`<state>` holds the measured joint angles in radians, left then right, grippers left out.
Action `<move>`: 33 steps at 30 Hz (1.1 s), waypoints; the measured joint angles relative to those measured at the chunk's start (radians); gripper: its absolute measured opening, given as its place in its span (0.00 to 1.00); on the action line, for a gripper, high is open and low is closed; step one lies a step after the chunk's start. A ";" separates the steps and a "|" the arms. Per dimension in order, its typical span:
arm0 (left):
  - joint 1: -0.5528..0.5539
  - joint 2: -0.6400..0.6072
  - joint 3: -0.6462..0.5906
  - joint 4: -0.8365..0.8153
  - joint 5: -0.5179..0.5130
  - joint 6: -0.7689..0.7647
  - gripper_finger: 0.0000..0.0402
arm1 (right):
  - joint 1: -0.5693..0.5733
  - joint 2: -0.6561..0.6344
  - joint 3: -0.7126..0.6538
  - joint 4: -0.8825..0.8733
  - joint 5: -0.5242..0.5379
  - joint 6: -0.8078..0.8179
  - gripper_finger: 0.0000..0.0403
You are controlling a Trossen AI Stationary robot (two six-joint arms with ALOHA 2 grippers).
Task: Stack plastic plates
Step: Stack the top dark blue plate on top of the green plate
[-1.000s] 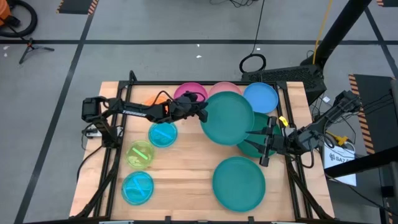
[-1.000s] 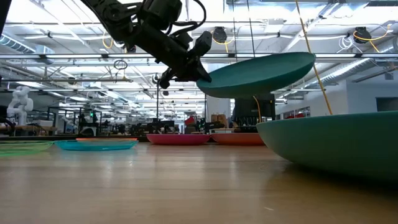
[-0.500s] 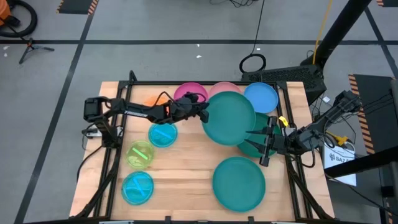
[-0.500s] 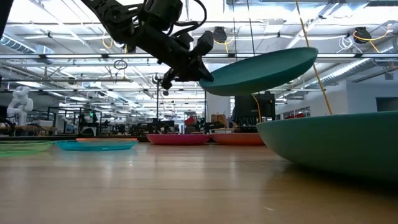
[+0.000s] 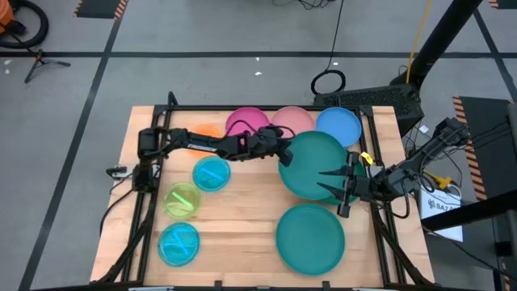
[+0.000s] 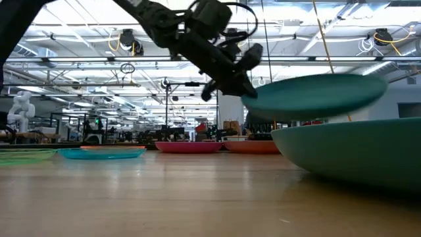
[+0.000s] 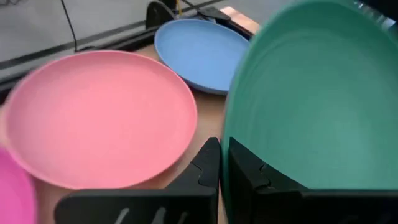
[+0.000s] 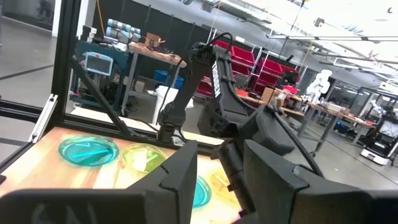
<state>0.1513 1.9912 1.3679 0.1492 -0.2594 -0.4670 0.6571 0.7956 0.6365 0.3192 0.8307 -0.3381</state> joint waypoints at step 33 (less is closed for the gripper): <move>-0.027 0.084 0.099 -0.016 -0.003 -0.040 0.05 | 0.000 0.000 0.000 0.005 0.002 0.005 0.31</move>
<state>0.1247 2.0750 1.4673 0.1333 -0.2626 -0.5072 0.6575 0.7952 0.6361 0.3244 0.8322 -0.3332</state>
